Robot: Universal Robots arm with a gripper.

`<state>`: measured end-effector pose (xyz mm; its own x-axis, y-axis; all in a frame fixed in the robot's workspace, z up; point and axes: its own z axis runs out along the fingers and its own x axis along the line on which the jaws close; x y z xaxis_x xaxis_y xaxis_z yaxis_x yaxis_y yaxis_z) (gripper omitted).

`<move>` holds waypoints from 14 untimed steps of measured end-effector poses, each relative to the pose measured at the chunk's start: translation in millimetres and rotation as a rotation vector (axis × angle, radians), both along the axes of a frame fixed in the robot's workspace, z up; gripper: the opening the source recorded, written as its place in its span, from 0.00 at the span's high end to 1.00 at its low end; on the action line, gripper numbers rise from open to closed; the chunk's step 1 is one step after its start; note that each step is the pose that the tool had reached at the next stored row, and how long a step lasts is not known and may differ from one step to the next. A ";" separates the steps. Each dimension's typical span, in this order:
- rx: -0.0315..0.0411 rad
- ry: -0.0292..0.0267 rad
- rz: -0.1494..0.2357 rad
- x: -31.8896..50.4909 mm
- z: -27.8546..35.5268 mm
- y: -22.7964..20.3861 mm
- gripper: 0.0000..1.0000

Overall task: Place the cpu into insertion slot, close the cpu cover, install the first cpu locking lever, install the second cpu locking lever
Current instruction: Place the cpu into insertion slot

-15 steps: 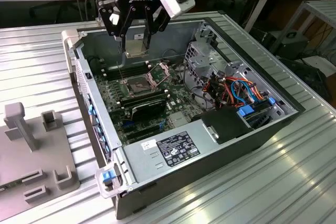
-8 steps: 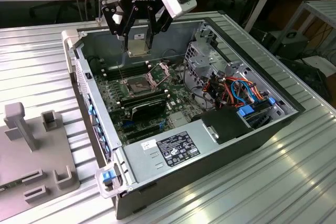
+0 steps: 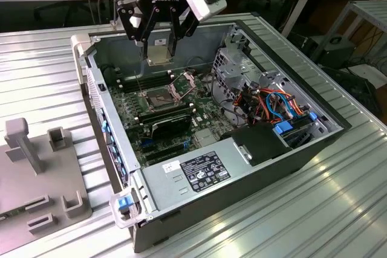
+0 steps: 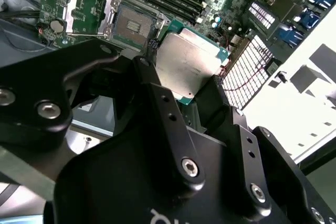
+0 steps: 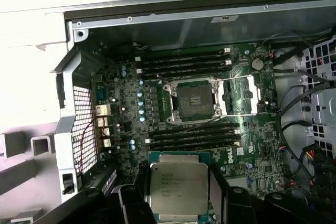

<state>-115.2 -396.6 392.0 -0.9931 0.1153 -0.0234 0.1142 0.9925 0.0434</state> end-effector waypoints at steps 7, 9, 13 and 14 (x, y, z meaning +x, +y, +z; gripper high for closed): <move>-0.0007 0.0000 -0.051 4.2 -0.4 1.0 0.45; -0.0008 0.0001 -0.073 4.8 -0.7 1.2 0.45; -0.0008 0.0000 -0.096 6.3 -1.1 2.0 0.45; -0.0008 0.0000 -0.106 6.9 -1.4 2.1 0.45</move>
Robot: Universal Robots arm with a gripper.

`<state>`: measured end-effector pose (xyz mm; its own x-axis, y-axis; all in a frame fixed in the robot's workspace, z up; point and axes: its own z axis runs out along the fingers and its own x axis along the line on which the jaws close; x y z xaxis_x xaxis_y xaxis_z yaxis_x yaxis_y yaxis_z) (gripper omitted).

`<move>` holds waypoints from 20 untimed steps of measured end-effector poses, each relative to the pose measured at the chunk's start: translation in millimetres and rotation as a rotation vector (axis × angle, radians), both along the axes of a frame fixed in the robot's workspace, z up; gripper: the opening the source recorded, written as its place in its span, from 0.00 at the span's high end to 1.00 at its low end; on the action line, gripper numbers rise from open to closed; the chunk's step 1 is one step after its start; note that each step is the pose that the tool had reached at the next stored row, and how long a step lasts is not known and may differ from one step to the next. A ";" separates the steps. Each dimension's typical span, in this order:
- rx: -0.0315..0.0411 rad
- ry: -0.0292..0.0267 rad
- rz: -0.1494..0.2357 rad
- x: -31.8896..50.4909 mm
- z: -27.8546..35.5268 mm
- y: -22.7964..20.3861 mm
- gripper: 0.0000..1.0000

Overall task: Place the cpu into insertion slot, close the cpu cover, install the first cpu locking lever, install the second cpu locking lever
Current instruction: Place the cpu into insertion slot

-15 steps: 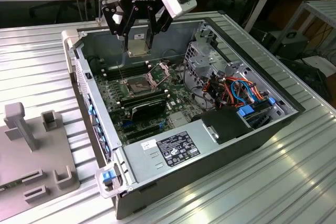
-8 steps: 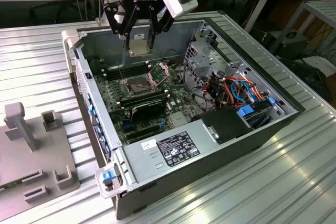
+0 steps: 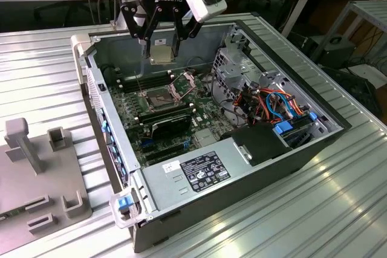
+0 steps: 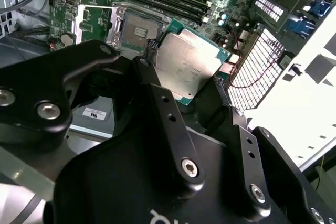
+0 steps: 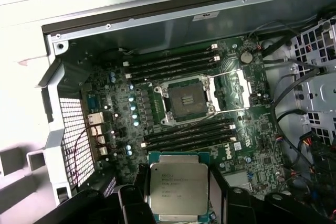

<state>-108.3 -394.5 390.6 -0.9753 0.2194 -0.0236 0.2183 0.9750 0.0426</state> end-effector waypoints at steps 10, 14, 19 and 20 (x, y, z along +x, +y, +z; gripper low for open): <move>-0.0001 0.0001 -0.083 0.9 -0.5 0.4 0.45; -0.0001 0.0001 -0.084 0.9 -0.5 0.4 0.45; -0.0001 0.0000 -0.086 1.1 -0.5 0.4 0.45; -0.0001 0.0001 -0.086 1.1 -0.5 0.4 0.45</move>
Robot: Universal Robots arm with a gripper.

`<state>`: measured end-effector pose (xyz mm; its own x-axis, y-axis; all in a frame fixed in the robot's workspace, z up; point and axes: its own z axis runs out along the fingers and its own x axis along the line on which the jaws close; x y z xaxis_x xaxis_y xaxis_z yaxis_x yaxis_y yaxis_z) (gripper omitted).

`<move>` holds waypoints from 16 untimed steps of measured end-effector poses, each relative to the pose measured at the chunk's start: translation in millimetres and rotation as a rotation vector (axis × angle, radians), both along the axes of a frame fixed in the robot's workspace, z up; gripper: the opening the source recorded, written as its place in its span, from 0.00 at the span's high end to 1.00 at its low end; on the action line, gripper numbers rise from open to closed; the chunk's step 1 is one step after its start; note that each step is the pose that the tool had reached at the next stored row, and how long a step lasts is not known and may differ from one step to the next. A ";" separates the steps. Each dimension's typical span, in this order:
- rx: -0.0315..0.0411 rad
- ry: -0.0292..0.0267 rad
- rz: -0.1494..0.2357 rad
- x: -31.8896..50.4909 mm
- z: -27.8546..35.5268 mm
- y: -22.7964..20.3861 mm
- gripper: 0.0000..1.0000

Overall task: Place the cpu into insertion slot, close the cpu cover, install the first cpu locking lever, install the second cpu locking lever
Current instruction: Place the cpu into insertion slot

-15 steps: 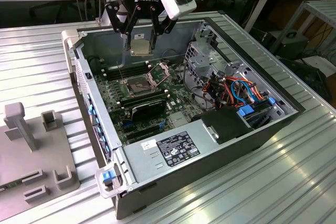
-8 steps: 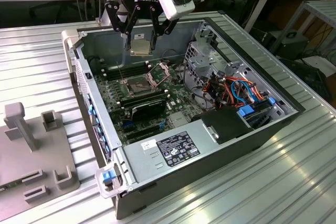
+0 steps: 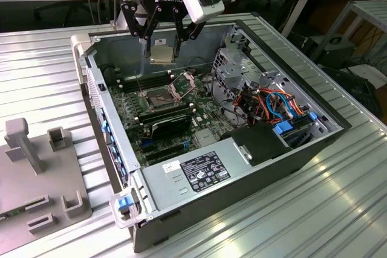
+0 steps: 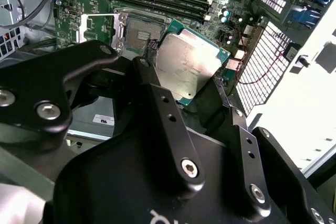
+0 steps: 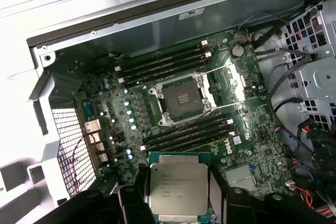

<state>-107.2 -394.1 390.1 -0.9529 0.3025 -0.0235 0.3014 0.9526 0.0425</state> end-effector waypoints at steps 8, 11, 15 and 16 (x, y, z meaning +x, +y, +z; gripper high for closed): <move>0.0001 -0.0001 -0.026 0.2 -0.1 0.0 0.45; 0.0001 0.0000 -0.065 0.2 -0.3 0.1 0.45; 0.0001 0.0000 -0.133 0.1 -0.9 0.2 0.45; 0.0001 0.0000 -0.159 0.1 -1.2 0.2 0.45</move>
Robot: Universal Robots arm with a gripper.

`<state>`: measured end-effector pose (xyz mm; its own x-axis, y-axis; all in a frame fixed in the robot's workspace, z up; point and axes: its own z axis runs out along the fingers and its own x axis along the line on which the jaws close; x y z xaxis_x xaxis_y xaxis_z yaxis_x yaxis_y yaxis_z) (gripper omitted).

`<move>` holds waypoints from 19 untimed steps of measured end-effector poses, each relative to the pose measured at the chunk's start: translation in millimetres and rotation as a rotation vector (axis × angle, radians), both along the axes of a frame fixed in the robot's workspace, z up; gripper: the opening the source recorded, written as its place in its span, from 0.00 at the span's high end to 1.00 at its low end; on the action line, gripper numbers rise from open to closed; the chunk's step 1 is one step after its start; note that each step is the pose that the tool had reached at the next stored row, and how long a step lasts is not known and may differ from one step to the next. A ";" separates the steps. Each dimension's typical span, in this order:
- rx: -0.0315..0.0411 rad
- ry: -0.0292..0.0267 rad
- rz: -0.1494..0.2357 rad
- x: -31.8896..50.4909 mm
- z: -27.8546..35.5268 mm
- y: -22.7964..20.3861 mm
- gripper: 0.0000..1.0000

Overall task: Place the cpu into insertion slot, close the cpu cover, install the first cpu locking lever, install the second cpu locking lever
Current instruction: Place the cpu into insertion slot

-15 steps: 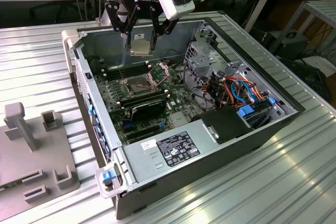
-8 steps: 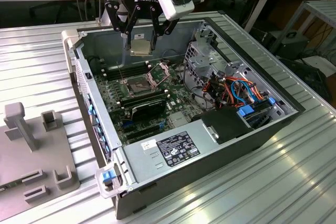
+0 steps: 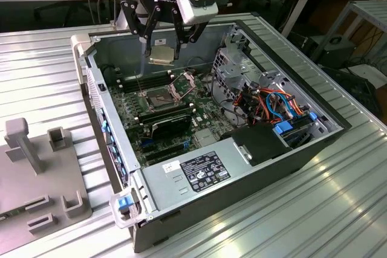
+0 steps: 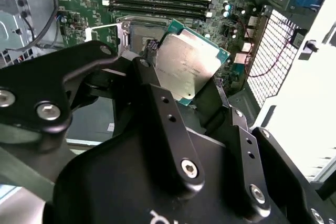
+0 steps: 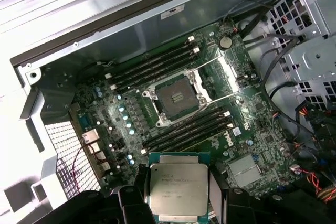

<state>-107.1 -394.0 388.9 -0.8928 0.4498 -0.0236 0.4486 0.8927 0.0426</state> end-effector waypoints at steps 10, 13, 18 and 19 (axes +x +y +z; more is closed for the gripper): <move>0.0000 0.0000 -0.129 0.0 -1.3 0.2 0.45; -0.0001 0.0000 -0.176 0.2 -1.4 0.5 0.45; 0.0000 -0.0001 -0.263 0.3 -2.6 0.7 0.45; 0.0000 -0.0001 -0.284 0.4 -3.0 0.7 0.45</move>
